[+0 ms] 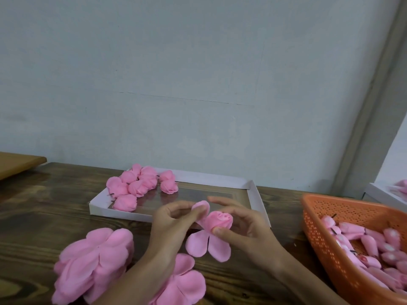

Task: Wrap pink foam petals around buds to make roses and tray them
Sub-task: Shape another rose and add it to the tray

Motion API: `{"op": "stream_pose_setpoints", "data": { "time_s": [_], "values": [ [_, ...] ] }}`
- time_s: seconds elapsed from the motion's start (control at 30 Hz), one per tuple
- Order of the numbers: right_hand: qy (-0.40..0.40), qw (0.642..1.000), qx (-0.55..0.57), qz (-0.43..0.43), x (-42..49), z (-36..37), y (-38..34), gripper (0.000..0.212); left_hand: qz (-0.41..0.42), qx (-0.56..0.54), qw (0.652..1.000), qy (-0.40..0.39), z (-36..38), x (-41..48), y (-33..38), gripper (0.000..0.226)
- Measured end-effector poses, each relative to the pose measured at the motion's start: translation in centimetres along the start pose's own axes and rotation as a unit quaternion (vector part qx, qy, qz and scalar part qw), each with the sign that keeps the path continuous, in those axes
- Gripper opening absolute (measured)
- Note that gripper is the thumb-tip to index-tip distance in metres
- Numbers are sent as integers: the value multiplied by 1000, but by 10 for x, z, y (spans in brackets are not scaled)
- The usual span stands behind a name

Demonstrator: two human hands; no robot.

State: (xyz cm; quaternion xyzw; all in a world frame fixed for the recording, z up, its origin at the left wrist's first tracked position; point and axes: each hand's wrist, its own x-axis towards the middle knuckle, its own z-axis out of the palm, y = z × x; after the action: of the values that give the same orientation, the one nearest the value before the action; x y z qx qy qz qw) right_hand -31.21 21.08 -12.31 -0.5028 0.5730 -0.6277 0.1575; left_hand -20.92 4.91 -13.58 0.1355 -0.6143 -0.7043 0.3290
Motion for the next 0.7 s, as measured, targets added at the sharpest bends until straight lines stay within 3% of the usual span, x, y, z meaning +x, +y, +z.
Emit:
{"op": "stream_pose_setpoints", "data": {
  "time_s": [0.13,0.4,0.7],
  "values": [
    [1,1000,-20,22,1,1,-3,26,54,-13,998,-31,3,-7,8,26],
    [55,996,-58,29,2,5,-9,28,78,0,996,-50,2,-6,12,25],
    [-5,998,-60,-28,2,5,-5,26,94,8,996,-4,2,-7,7,9]
  ]
}}
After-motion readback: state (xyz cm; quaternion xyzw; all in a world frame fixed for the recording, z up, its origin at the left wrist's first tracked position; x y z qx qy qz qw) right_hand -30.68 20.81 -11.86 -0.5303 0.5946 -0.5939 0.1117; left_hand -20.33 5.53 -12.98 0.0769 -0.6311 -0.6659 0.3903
